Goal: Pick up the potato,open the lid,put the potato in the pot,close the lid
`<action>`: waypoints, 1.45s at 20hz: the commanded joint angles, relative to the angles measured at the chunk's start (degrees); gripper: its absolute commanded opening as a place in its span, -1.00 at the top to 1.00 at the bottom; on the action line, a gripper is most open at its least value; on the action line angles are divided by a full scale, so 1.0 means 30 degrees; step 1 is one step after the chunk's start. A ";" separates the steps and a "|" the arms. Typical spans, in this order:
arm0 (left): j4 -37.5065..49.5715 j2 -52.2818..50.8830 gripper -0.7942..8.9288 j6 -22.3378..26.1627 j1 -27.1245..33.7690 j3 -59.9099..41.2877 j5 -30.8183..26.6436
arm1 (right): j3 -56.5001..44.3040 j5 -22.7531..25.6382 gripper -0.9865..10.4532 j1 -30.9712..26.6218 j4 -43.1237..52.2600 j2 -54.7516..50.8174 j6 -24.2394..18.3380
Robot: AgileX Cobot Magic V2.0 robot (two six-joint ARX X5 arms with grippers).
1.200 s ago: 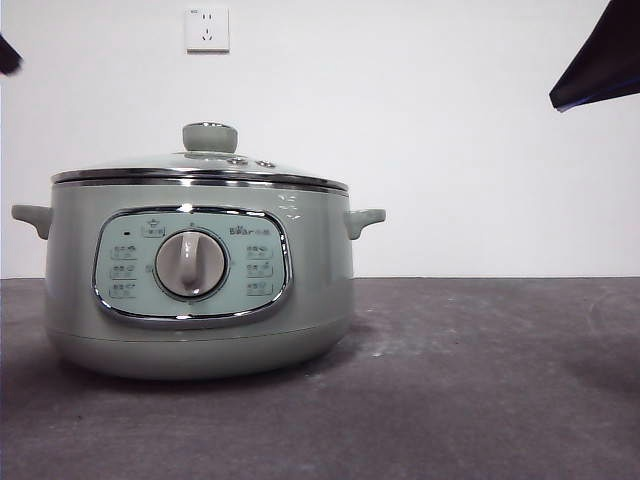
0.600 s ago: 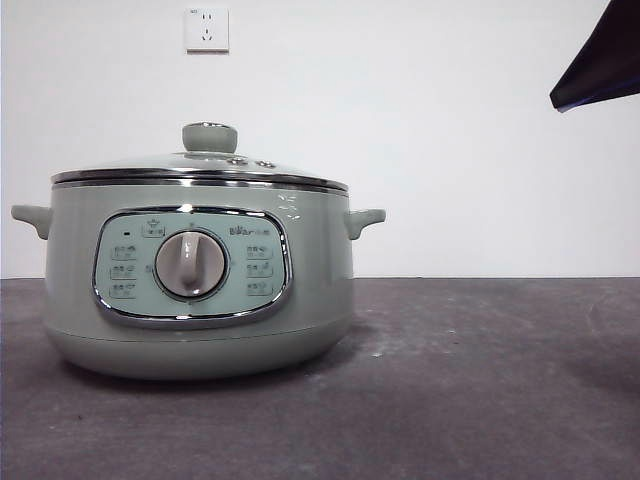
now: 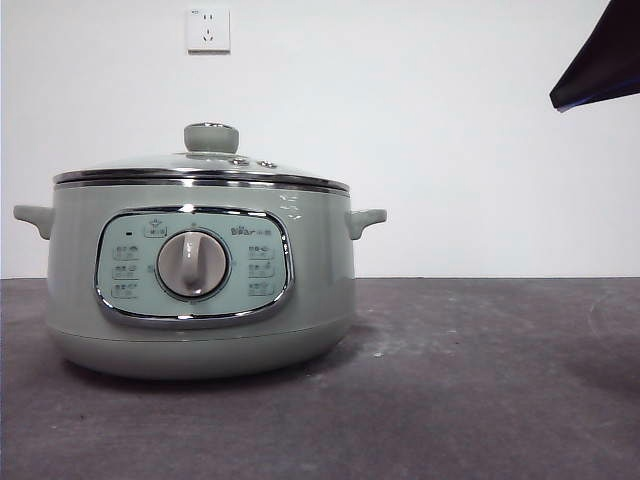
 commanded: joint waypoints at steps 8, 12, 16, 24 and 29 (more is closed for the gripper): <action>0.0087 -0.0051 0.84 -0.0364 0.0051 -0.0313 -0.0015 | -0.0080 0.0000 0.86 0.0000 0.0168 -0.0022 0.0233; 0.0087 -0.0051 0.84 -0.0364 0.0051 -0.0313 -0.0015 | -0.0080 0.0000 0.86 0.0007 0.0168 -0.0022 0.0233; 0.0095 -0.0051 0.84 -0.0364 0.0051 -0.0313 -0.0015 | -0.0080 0.0408 0.86 0.0007 -0.0095 -0.0044 0.0102; 0.0095 -0.0051 0.84 -0.0364 0.0051 -0.0313 -0.0015 | -0.2273 -0.2055 0.86 -0.5588 0.0007 -0.3745 -0.2025; 0.0095 -0.0051 0.84 -0.0364 0.0051 -0.0313 -0.0015 | -0.5865 -0.6841 0.86 -1.0972 0.2601 -0.7635 -0.1960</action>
